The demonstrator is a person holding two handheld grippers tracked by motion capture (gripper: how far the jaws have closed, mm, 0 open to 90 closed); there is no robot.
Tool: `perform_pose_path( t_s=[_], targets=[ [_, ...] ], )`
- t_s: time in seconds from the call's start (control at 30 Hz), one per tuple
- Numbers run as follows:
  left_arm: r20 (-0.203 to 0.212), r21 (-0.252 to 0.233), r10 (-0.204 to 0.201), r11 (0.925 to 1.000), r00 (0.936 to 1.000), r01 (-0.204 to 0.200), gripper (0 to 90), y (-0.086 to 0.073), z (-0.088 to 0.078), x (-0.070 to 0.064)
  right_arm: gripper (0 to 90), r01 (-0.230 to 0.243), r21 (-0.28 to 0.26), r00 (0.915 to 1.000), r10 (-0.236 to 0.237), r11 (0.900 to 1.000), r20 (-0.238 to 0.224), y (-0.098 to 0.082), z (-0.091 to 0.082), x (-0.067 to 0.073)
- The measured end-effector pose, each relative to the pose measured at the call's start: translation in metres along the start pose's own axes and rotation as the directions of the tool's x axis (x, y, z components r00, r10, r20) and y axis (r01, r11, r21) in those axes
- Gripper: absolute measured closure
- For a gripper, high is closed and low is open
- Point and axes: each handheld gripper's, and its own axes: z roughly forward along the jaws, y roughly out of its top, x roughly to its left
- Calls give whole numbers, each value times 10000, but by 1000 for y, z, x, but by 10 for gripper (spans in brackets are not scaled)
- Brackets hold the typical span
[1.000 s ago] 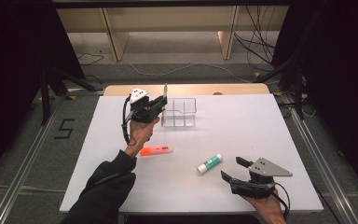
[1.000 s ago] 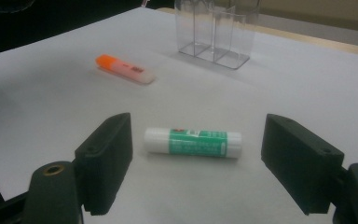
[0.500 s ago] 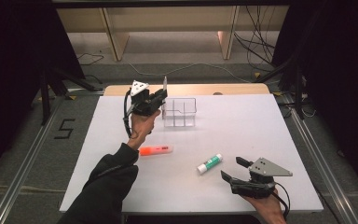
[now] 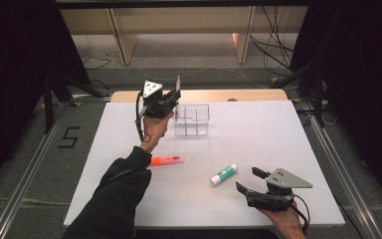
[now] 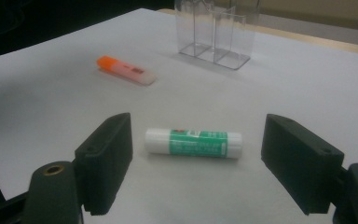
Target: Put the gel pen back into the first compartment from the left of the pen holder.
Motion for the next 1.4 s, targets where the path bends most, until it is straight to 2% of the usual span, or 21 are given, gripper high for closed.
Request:
perform_pose_path(
  t_s=[0.27,0.4,0.63,0.8,1.0,1.4],
  targets=[
    [-309,-200,3,9998,9995,-10,792,4,9,3,256,19,12,10000,-19,10000,-18,0,0,0],
    [-430,-195,164,9997,9989,-172,792,2,14,4,256,37,-1,10000,-37,10000,-34,0,0,0],
    [-565,-321,58,9995,9984,-76,792,-1,22,5,256,39,27,10000,-39,10000,-61,0,0,0],
    [-610,-305,74,9995,9981,-93,791,-1,26,3,257,27,-19,9999,-27,10000,-100,0,0,1],
    [-748,-237,348,9990,9966,-367,792,-3,31,0,257,28,-19,9999,-28,10000,-116,0,0,1],
    [-941,-40,281,9996,9952,-286,791,-17,39,4,258,46,30,9999,-46,10000,-145,0,0,2]
  ],
)
